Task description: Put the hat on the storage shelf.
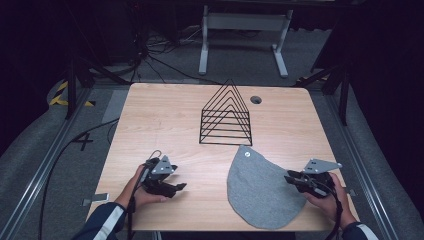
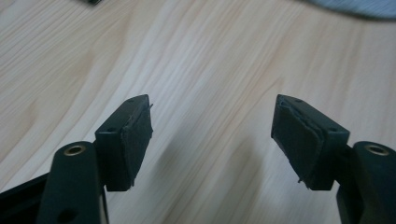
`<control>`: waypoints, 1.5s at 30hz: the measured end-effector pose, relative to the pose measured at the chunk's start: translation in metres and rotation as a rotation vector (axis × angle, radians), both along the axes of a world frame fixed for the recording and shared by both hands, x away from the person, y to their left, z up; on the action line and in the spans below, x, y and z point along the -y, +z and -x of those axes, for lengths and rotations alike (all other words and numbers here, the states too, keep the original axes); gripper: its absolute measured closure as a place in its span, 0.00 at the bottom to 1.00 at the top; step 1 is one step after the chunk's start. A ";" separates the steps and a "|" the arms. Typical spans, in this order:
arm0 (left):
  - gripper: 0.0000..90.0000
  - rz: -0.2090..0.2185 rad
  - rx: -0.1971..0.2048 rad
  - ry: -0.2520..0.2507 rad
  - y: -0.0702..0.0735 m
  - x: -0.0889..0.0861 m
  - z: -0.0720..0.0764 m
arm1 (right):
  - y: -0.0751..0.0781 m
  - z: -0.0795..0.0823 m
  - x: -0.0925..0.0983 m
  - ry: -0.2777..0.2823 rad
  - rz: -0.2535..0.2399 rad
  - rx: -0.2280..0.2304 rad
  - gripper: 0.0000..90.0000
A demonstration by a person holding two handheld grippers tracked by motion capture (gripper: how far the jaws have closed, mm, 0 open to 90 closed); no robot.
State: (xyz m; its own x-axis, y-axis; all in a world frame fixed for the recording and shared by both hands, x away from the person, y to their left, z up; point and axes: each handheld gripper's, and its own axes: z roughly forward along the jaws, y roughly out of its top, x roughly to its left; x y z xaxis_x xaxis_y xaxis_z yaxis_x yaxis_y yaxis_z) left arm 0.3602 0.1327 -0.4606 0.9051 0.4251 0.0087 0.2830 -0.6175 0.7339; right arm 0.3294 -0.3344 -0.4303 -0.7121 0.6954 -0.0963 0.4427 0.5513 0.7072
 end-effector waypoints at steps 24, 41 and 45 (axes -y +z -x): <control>0.52 -0.035 -0.003 -0.389 -0.008 0.170 0.026 | -0.013 -0.034 -0.025 0.033 0.087 -0.038 0.94; 0.51 -0.105 -0.021 -0.184 -0.003 0.077 0.001 | -0.017 -0.008 -0.071 0.226 0.117 -0.102 0.99; 0.51 -0.103 -0.009 -0.119 -0.003 0.059 -0.013 | -0.018 -0.003 -0.086 0.279 0.109 -0.120 0.99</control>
